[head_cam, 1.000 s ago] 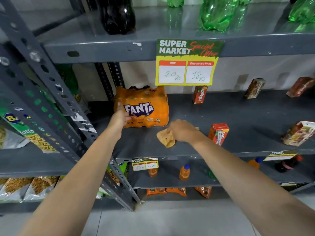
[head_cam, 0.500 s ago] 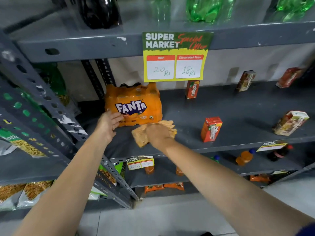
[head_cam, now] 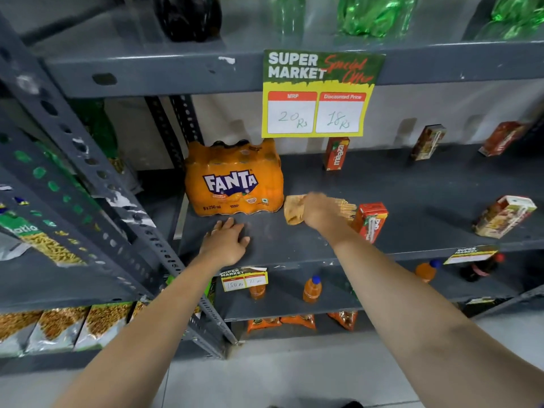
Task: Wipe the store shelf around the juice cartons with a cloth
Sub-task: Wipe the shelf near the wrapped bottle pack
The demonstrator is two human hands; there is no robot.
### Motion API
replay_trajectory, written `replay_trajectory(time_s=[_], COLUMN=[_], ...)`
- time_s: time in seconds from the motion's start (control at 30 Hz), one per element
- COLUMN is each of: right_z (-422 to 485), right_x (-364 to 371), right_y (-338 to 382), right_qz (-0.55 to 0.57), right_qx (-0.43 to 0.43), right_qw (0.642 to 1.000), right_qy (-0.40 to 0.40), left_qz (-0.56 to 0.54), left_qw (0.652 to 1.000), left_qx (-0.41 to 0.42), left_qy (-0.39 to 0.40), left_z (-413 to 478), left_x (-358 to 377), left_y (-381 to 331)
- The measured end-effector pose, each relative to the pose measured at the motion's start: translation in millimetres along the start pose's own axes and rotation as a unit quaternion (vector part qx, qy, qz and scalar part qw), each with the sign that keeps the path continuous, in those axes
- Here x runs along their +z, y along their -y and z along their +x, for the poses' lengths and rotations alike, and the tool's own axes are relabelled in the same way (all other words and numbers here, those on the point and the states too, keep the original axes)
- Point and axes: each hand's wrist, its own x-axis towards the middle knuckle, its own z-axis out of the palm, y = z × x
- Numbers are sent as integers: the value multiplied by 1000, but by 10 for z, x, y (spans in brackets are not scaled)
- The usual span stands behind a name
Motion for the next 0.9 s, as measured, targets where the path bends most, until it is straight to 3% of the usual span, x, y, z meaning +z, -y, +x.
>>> replay_trajectory(time_s=[0.1, 0.2, 0.27, 0.37, 0.47, 0.53, 0.67, 0.8, 0.9], right_z=[-281, -711, -993, -1055, -776, -526, -474, -1020, -1184], right_x=[213, 334, 373, 76, -182, -149, 208, 366, 311], right_y=[15, 30, -19, -119, -144, -190, -155, -63, -134], right_qz=[-37, -26, 0, 101, 186, 161, 43, -17, 24], right_qx=[-64, -93, -130, -119, -87, -84, -75, -146, -140], right_qw=[997, 995, 991, 986, 978, 979, 995, 989, 990], right_qy=[-30, 1, 30, 54, -35, -91, -49, 11, 10], left_qz=[-5, 8, 13, 15, 18, 15, 7, 15, 16], left_qw=[1000, 999, 999, 998, 997, 997, 996, 995, 993], left_qx=[-1, -2, 2, 3, 5, 2, 0, 9, 13], left_qy=[-21, -42, -52, -65, -77, -78, -85, -97, -114], left_z=[35, 42, 50, 39, 21, 16, -7, -50, -63], left_x=[24, 63, 79, 70, 91, 105, 144, 213, 261], left_y=[-3, 1, 15, 21, 14, 9, 6, 27, 42])
